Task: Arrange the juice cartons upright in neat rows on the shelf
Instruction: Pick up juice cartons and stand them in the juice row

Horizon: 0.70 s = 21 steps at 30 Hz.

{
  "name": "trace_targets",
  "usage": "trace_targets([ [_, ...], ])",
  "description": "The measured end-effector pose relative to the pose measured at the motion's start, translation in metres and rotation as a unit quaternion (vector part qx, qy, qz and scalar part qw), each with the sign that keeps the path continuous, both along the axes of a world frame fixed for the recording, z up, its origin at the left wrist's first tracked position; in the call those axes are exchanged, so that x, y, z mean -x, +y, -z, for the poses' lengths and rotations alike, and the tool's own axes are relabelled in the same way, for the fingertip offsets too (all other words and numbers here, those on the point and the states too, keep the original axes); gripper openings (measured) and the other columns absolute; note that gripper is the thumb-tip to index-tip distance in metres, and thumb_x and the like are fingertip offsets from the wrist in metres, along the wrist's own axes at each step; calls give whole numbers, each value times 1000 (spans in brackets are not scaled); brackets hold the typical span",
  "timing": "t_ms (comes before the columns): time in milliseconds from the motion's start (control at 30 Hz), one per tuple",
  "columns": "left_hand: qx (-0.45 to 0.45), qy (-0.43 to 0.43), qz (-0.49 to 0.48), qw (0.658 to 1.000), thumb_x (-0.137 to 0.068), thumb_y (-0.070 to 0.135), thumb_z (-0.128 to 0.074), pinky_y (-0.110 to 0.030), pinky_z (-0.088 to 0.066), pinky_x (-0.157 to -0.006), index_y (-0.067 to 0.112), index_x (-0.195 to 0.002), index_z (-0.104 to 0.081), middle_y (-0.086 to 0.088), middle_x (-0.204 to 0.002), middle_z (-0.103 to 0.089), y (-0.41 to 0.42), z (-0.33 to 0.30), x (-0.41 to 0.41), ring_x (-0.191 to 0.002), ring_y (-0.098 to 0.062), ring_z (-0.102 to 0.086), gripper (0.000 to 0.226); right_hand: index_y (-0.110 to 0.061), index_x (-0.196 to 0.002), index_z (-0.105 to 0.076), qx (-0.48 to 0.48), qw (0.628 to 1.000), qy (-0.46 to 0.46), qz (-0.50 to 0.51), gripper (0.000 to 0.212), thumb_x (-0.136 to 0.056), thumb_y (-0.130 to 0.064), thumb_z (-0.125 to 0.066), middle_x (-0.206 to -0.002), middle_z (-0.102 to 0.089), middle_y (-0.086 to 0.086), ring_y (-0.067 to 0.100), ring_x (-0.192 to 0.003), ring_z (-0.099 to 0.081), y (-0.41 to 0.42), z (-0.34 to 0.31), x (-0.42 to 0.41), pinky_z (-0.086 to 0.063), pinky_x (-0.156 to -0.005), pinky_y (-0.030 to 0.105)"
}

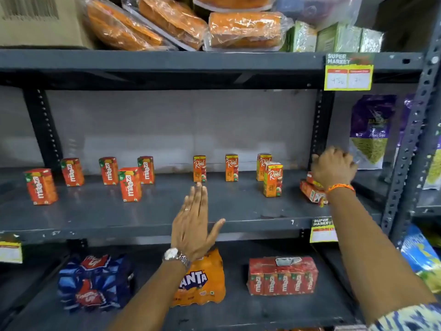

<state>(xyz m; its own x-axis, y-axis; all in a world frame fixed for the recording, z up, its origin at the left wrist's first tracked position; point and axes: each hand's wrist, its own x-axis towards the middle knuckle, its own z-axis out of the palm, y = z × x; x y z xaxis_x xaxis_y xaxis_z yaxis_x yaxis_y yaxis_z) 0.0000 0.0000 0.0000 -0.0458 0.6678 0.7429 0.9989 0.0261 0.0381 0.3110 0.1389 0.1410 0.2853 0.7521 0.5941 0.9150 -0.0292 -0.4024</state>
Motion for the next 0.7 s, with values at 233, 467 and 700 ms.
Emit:
trace_targets([
  [233, -19, 55, -38, 998, -82, 80, -38, -37, -54, -84, 17, -130, -65, -2, -126, -70, -7, 9, -3, -116, -24, -67, 83, -1, -136, -48, 211, 976, 46, -2, 59, -97, -44, -37, -145, -46, 24, 44, -132, -41, 14, 22, -24, -35, -106, 49],
  [467, -16, 35, -53, 998, -79, 84, -38, -38, -52, -89, 21, -125, -68, 3, -123, -71, -11, 12, -7, -114, -22, -67, 84, -1, -126, -48, 186, 982, 30, -25, 55, -92, -43, -53, -131, -56, 24, 43, -119, -53, 14, 20, -26, -44, -99, 49],
  [700, -13, 44, -62, 997, -76, 87, -41, -39, -51, -91, 19, -126, -67, 1, -125, -71, -11, 14, -8, -116, -22, -66, 88, -5, -80, -57, 179, 970, 73, -144, 26, -88, -29, -62, -81, -63, 17, 33, -77, -63, 21, 12, -43, -49, -69, 35],
])
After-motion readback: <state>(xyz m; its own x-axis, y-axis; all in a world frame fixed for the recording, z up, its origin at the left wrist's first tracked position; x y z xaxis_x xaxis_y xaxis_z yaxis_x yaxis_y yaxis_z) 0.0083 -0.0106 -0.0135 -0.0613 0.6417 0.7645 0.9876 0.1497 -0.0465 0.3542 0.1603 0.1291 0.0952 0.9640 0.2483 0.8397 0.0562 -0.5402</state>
